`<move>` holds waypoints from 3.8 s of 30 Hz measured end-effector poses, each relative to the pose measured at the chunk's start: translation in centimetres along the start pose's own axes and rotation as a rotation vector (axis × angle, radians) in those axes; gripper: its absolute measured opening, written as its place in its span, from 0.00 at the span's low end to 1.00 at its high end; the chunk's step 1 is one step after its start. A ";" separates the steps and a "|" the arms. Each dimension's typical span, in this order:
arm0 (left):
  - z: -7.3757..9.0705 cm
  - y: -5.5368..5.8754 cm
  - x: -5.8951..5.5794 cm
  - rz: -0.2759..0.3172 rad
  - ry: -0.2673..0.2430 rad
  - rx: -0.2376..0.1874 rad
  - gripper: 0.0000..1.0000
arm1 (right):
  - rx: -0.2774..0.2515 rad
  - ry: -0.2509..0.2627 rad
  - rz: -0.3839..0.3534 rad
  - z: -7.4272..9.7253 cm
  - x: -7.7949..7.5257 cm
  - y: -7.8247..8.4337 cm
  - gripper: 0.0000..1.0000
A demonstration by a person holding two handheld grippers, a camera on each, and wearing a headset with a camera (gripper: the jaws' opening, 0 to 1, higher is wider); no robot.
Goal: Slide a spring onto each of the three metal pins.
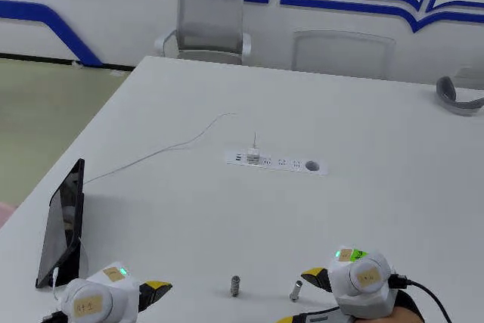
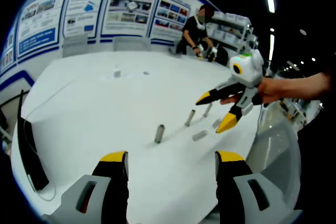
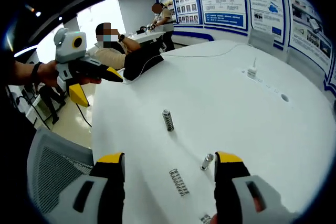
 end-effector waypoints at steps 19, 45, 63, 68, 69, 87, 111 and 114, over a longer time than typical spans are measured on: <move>-2.2 0.1 -1.4 -0.026 0.059 0.034 0.70 | -0.043 0.121 -0.108 4.8 -0.4 3.1 0.78; -7.2 0.1 -5.2 -0.115 0.220 0.104 0.70 | -0.088 0.256 -0.180 11.0 -1.1 6.0 0.85; -11.2 0.5 -7.0 -0.279 0.380 0.215 0.69 | -0.089 0.274 -0.195 12.0 -1.1 6.6 0.85; -12.3 0.7 -7.5 -0.306 0.411 0.236 0.67 | -0.086 0.276 -0.197 12.3 -1.0 6.8 0.85; -12.5 0.7 -7.5 -0.307 0.416 0.239 0.67 | -0.086 0.276 -0.199 12.4 -1.0 6.9 0.85; -15.8 2.6 -7.9 -0.356 0.453 0.313 0.59 | -0.077 0.269 -0.196 13.3 -1.0 7.1 0.85; -18.4 6.1 -7.2 -0.358 0.425 0.374 0.26 | -0.071 0.258 -0.217 13.2 -0.7 7.6 0.83; -18.6 6.3 -7.3 -0.352 0.422 0.369 0.24 | -0.071 0.257 -0.220 13.2 -0.7 7.6 0.83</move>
Point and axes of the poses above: the centre of the closed fingertips' face, and the gripper's own axes: z roughly backward along the fingers, x roughly to its left, y roughly out of its underside, the point moved 8 cm from there along z, roughly backward along the fingers, and after that the axes turned 14 degrees about -x, right-handed, at the moved point
